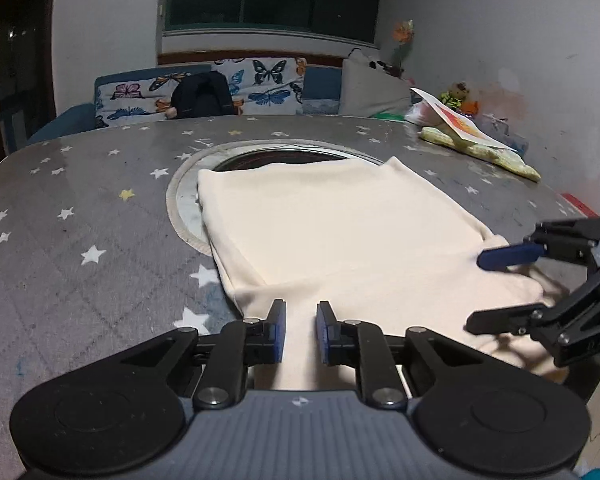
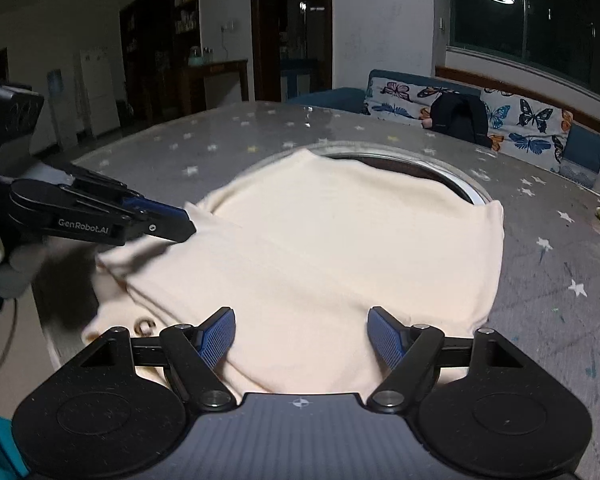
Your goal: Fold clothes
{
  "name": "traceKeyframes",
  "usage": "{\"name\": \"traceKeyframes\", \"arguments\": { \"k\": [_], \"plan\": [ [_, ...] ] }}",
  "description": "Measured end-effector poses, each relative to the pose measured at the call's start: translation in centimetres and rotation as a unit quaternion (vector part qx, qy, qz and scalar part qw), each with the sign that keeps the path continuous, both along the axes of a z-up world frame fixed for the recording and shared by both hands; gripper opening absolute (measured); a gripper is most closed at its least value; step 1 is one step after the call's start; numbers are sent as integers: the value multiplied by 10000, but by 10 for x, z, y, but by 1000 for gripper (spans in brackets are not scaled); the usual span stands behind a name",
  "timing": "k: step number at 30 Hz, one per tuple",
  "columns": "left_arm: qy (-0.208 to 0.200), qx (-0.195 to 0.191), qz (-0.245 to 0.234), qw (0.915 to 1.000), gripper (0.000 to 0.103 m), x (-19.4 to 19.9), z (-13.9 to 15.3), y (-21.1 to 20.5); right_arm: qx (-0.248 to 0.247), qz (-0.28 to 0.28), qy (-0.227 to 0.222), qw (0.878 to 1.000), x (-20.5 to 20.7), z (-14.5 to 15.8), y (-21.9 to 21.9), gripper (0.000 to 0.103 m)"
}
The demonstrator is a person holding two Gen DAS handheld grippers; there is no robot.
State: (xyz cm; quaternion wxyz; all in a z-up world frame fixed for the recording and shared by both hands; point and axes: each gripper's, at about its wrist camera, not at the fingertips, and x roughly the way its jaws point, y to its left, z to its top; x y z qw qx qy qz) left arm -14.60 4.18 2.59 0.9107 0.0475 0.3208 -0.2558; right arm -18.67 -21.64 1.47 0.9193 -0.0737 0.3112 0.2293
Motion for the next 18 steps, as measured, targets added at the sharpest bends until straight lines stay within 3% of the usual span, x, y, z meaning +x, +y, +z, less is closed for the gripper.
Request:
{"name": "traceKeyframes", "arguments": {
  "k": [5,12,16,18],
  "plan": [
    [-61,1,-46,10000,28,-5,7,-1,16,58,-181,9998,-10,13,-1,76],
    [-22,117,-59,9999,43,-11,6,-6,-7,-73,-41,10000,-13,2,-5,79],
    [-39,164,-39,9999,61,-15,7,-7,12,-123,-182,9998,-18,11,-7,80],
    [-47,183,-30,9998,65,-18,8,-7,56,-161,-231,9996,-22,13,-9,88]
  ]
}}
